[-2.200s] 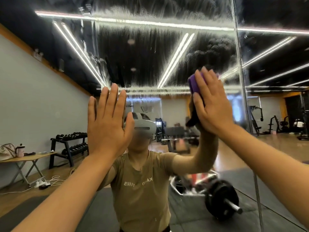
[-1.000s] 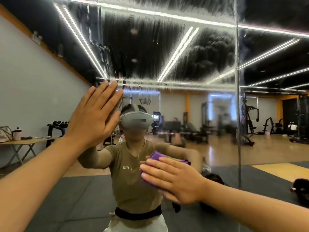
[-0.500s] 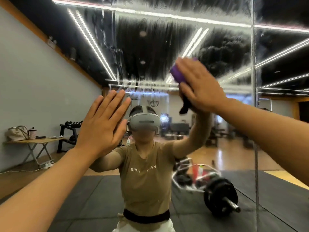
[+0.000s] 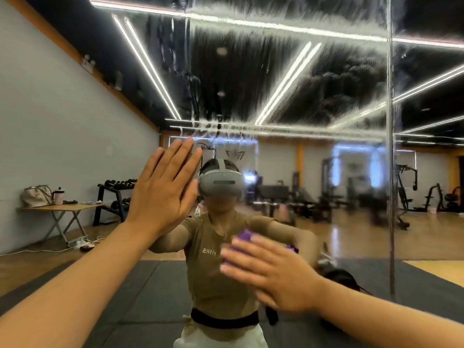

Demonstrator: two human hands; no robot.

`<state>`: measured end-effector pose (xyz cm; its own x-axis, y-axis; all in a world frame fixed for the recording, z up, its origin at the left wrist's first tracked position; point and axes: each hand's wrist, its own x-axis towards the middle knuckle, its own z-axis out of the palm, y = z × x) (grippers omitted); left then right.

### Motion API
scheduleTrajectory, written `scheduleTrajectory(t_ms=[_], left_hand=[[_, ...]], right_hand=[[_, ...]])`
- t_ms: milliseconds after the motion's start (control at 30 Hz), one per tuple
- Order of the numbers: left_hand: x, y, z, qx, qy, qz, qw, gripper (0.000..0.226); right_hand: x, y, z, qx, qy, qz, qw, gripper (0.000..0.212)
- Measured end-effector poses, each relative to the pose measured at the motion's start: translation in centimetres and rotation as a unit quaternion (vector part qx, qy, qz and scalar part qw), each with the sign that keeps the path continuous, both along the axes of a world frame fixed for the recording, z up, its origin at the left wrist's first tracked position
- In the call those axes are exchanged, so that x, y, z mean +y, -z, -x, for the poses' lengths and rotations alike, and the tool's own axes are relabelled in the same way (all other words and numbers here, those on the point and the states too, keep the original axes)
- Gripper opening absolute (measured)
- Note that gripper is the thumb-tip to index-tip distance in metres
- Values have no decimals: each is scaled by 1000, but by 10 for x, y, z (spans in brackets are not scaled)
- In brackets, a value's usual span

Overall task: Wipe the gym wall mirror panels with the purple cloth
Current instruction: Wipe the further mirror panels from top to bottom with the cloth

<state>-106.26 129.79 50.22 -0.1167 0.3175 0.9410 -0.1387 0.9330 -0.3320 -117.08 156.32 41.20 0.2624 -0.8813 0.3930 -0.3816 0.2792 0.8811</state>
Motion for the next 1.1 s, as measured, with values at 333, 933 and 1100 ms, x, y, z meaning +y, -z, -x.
scheduleTrajectory(t_ms=[333, 933, 1100], left_hand=[[-28, 20, -10, -8, -27, 24, 999, 57], [-28, 33, -8, 33, -46, -59, 997, 61], [-29, 30, -14, 3, -54, -51, 997, 61]], right_hand=[[-14, -140, 5, -57, -75, 15, 995, 58], [-54, -52, -19, -4, -30, 77, 997, 58], [-48, -17, -16, 41, 3, -95, 995, 60]])
